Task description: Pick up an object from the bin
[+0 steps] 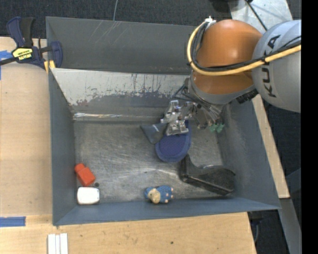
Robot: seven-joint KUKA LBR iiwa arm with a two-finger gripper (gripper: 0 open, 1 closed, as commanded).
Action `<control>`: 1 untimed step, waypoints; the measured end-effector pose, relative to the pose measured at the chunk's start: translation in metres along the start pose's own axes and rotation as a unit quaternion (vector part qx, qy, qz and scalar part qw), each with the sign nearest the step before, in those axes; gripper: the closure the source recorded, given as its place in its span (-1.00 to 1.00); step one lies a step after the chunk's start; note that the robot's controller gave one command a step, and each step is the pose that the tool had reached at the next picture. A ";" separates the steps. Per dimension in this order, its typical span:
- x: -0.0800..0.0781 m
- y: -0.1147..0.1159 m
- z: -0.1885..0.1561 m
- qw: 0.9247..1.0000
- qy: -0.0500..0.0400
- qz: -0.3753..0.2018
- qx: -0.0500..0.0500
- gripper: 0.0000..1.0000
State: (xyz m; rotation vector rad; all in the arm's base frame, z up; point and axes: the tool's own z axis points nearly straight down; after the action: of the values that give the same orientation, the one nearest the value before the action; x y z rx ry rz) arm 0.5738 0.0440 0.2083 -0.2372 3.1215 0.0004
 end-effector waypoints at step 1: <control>-0.005 -0.011 0.115 0.999 -0.001 -0.049 -0.002 1.00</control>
Offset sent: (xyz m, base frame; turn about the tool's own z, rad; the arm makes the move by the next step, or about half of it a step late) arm 0.0051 -0.0146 -0.1313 -0.0976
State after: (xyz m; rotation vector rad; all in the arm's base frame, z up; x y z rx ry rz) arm 0.5822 0.0342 0.0938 -0.3910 3.1040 0.0072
